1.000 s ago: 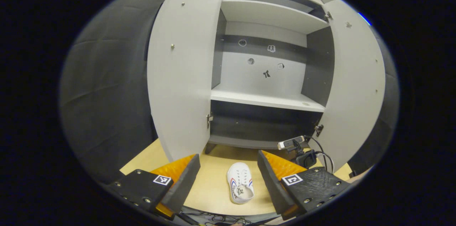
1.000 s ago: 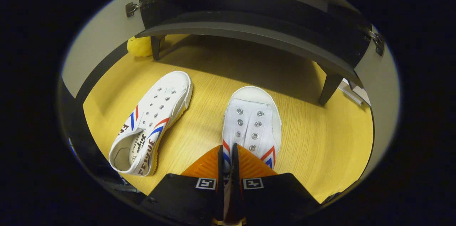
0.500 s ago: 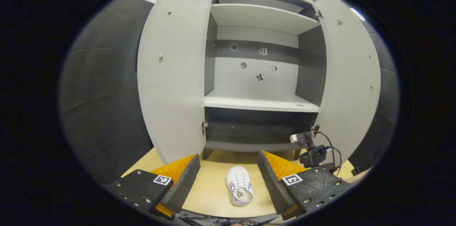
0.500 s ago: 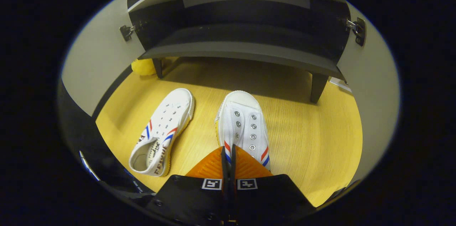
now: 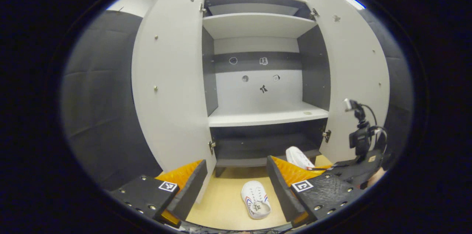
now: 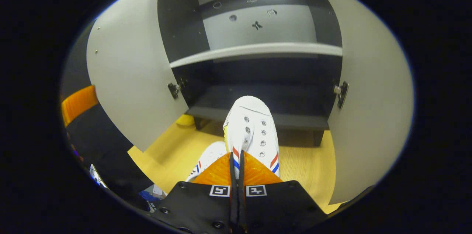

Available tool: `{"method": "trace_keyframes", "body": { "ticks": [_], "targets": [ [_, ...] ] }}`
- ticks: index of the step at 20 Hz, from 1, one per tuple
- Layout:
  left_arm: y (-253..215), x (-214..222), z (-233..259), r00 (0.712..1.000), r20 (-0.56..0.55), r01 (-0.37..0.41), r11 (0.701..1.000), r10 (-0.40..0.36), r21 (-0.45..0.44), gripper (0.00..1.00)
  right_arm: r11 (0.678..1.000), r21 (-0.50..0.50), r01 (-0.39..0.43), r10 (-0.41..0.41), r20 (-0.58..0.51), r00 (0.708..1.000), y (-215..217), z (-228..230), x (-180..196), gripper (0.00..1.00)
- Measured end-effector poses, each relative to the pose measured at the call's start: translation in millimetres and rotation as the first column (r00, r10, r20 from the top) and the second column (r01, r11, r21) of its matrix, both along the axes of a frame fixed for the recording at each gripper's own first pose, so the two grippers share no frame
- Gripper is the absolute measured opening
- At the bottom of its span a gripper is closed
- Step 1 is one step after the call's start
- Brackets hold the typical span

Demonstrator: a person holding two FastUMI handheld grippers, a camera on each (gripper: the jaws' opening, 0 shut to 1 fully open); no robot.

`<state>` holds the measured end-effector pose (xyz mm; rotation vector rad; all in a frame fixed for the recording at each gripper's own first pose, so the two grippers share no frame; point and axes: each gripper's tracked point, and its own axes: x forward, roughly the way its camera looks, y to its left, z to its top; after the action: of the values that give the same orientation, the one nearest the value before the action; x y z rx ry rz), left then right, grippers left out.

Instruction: Grab one shoe with the right hand and put it into the shoe cabinet, grab the other shoe with the left hand and put it into the shoe cabinet; then close the right door with the right hand and the left door with the left hand.

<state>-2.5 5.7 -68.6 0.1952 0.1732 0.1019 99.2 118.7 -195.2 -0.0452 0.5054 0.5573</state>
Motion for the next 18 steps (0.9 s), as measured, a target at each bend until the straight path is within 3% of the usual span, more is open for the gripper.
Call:
{"method": "trace_keyframes", "body": {
  "ticks": [4, 7, 10, 18],
  "targets": [
    [-2, 0, 12, 0.999, 0.046, -0.001, 1.0, 0.002, -0.022, 0.94, 0.996, 0.091, -0.026, 0.015, 0.122, 0.992, 14, 73, 9, 0.01],
    [1, 2, 14, 0.999, 0.052, -0.012, 0.999, 0.014, -0.035, 0.97, 0.991, 0.137, -0.005, -0.024, 0.211, 0.977, 16, 113, 35, 0.01],
    [1, 0, 15, 0.998, 0.052, -0.014, 0.999, 0.016, -0.036, 0.95, 0.99, 0.138, 0.018, -0.058, 0.293, 0.954, 18, 138, 63, 0.01],
    [-6, -5, 18, 0.998, 0.049, -0.023, 0.999, 0.025, -0.04, 0.95, 0.968, 0.235, 0.09, -0.175, 0.37, 0.912, 38, 193, 131, 0.0]
  ]
}}
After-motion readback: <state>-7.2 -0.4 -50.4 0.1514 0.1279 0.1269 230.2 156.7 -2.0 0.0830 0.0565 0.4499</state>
